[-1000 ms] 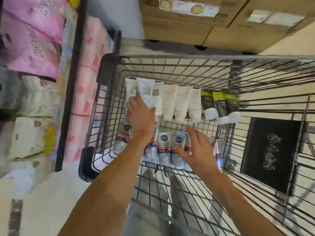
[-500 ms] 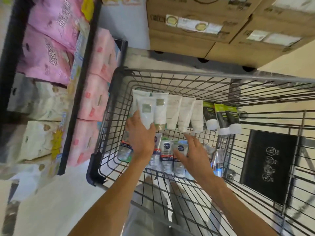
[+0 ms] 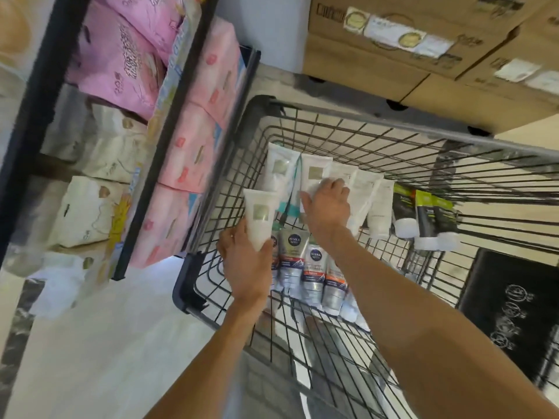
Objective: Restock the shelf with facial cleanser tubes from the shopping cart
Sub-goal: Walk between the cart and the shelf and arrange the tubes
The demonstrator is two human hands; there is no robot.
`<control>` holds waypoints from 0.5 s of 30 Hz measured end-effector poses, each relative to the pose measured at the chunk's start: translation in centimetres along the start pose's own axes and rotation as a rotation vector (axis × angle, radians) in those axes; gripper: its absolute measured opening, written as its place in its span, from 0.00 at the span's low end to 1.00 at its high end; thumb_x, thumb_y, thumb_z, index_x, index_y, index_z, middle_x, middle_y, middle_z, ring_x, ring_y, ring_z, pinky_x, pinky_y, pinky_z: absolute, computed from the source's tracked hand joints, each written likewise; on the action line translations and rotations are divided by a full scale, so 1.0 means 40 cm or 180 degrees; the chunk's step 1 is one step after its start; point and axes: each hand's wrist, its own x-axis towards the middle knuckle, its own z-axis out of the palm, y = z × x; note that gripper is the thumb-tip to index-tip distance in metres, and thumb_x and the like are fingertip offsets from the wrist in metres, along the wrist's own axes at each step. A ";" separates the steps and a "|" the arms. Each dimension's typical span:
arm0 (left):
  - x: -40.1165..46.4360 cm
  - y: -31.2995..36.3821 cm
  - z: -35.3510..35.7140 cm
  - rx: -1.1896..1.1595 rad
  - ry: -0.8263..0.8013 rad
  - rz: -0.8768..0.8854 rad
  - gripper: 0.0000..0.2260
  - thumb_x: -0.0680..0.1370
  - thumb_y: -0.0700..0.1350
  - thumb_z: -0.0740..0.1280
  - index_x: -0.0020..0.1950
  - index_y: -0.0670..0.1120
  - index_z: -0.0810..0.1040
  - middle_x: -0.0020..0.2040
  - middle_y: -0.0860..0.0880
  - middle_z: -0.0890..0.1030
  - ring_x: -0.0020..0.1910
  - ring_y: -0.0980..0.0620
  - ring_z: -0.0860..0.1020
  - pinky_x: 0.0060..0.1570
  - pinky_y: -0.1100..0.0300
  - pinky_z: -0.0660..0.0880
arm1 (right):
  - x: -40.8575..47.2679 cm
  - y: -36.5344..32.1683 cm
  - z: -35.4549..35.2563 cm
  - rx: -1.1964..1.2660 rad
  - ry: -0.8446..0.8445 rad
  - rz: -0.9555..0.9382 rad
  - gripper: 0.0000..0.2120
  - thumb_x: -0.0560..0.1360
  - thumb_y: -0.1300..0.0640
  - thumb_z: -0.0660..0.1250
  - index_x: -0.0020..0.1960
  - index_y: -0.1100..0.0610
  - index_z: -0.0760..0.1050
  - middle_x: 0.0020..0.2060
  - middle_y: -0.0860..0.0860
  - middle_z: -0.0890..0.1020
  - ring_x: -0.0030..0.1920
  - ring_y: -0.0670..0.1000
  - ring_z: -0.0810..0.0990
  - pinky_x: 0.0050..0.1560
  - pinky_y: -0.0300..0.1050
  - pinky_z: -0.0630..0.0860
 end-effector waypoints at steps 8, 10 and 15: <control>0.001 0.009 0.008 -0.0212 -0.0065 -0.0087 0.30 0.74 0.55 0.74 0.73 0.51 0.69 0.63 0.51 0.70 0.61 0.53 0.70 0.56 0.45 0.79 | 0.057 -0.058 0.017 0.0633 -0.0166 0.0926 0.41 0.77 0.44 0.71 0.77 0.65 0.55 0.72 0.61 0.65 0.70 0.61 0.66 0.69 0.53 0.68; 0.000 0.012 0.002 -0.0238 -0.0087 -0.0091 0.31 0.74 0.54 0.75 0.74 0.51 0.68 0.64 0.50 0.70 0.59 0.56 0.69 0.55 0.46 0.80 | 0.056 -0.048 0.015 0.0642 -0.0171 0.0859 0.43 0.76 0.44 0.72 0.78 0.64 0.54 0.72 0.60 0.65 0.71 0.60 0.66 0.69 0.52 0.69; 0.001 0.013 -0.004 -0.0237 -0.0164 -0.0075 0.32 0.75 0.51 0.75 0.76 0.50 0.67 0.66 0.50 0.74 0.60 0.56 0.68 0.59 0.42 0.78 | 0.022 -0.038 0.026 0.0799 0.0004 0.0551 0.35 0.77 0.50 0.72 0.75 0.63 0.59 0.70 0.58 0.69 0.70 0.60 0.67 0.66 0.53 0.72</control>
